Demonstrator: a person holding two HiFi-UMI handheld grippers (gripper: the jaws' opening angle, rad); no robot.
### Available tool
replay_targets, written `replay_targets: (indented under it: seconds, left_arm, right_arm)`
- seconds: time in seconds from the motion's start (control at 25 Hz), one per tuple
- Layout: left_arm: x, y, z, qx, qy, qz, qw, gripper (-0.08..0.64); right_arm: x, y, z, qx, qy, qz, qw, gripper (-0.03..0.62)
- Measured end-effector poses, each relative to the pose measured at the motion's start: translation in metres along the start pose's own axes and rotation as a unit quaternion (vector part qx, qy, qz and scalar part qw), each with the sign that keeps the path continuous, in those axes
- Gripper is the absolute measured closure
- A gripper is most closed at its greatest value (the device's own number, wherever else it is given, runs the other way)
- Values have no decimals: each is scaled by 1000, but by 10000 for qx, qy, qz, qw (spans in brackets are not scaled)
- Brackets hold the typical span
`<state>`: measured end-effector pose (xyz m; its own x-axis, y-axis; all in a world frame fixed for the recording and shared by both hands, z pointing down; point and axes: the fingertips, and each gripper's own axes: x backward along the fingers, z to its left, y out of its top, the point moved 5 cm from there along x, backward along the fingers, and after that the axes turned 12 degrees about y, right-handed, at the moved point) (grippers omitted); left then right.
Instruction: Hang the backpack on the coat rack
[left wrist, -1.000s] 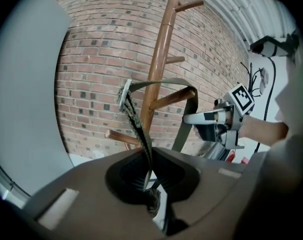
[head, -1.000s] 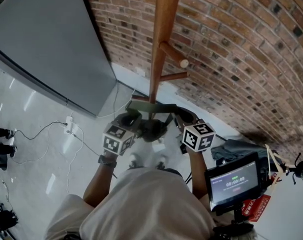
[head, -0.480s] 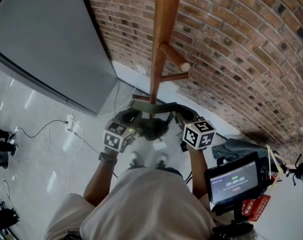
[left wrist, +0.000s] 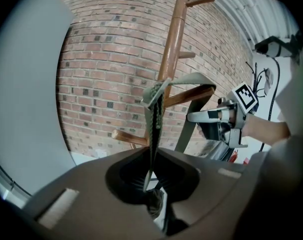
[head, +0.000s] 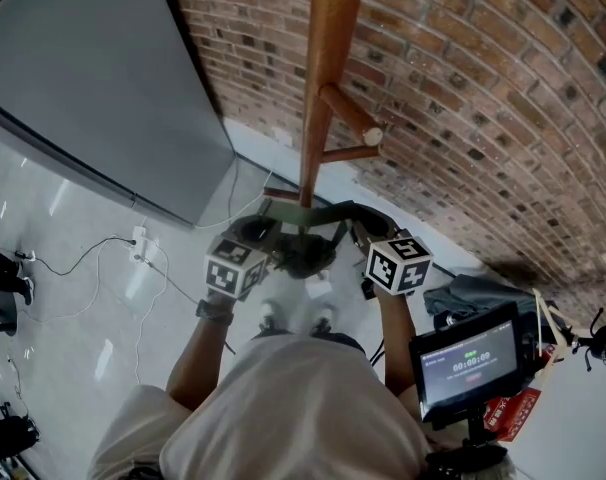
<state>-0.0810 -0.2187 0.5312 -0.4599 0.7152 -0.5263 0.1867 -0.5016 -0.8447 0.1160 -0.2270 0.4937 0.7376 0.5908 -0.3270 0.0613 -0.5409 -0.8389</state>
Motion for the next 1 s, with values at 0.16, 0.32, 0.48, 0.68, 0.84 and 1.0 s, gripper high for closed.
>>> replay_targets:
  seconds: [0.16, 0.32, 0.48, 0.68, 0.84, 1.0]
  left_arm:
    - [0, 3, 2, 7, -15, -42, 10000, 546]
    - [0, 7, 5, 5, -25, -82, 10000, 546]
    - [0, 10, 7, 29, -41, -26, 10000, 546]
    - [0, 12, 8, 6, -63, -46, 10000, 546]
    - [0, 10, 5, -3, -65, -14, 10000, 546]
    - [0, 8, 4, 3, -56, 7, 10000, 546]
  right_arm:
    - [-1, 4, 2, 27, 25, -10, 10000, 583]
    - [-4, 7, 4, 32, 32, -1, 10000, 583]
    - [-6, 12, 4, 10, 54, -45, 10000, 583]
    - [-7, 14, 4, 3, 60, -81, 9999, 583]
    - [-7, 11, 4, -23, 69, -71, 9999, 583]
    - [-6, 8, 3, -64, 76, -61, 9999, 583]
